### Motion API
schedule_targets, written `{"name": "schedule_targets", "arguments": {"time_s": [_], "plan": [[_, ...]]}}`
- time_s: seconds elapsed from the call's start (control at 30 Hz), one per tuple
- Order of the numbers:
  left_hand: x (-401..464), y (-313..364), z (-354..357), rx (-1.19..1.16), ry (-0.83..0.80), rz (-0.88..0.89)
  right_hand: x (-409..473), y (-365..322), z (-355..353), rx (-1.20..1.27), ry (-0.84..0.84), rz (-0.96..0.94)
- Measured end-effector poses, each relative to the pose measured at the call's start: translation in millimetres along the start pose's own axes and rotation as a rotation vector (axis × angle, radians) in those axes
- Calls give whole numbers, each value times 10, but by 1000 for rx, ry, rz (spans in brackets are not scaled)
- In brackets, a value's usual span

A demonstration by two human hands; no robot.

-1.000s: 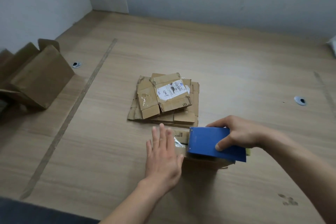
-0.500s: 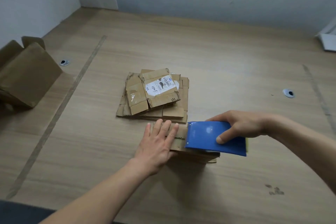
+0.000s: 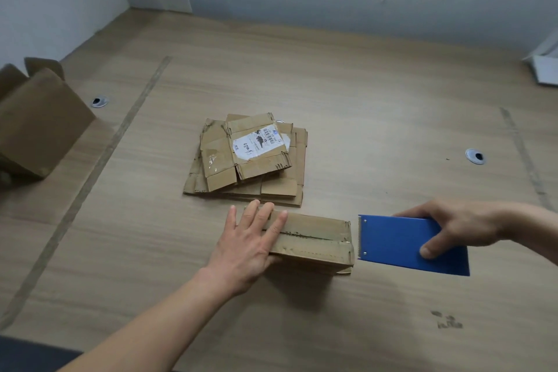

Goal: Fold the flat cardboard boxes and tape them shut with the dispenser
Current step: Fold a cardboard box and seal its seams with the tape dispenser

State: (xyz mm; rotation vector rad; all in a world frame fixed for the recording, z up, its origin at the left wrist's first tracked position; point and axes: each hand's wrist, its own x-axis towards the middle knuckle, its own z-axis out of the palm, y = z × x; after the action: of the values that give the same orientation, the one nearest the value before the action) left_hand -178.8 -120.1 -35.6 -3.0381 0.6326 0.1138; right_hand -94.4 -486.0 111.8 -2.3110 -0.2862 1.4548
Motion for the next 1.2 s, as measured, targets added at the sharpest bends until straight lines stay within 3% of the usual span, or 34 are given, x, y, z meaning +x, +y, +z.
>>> {"name": "schedule_targets", "arguments": {"time_s": [0.63,0.97,1.1,1.2], "plan": [[1,6,71,5,95,-2,246,-121,71,-52,97,235],[-1,21,90,-42,106,-13,494,-639,-19,-71,22,276],[5,29,60,-64,82,-16,856,-804,337,-309,59,282],[-2,31,26,-78,67,-23,1020,-714,579,-272,71,310]]}}
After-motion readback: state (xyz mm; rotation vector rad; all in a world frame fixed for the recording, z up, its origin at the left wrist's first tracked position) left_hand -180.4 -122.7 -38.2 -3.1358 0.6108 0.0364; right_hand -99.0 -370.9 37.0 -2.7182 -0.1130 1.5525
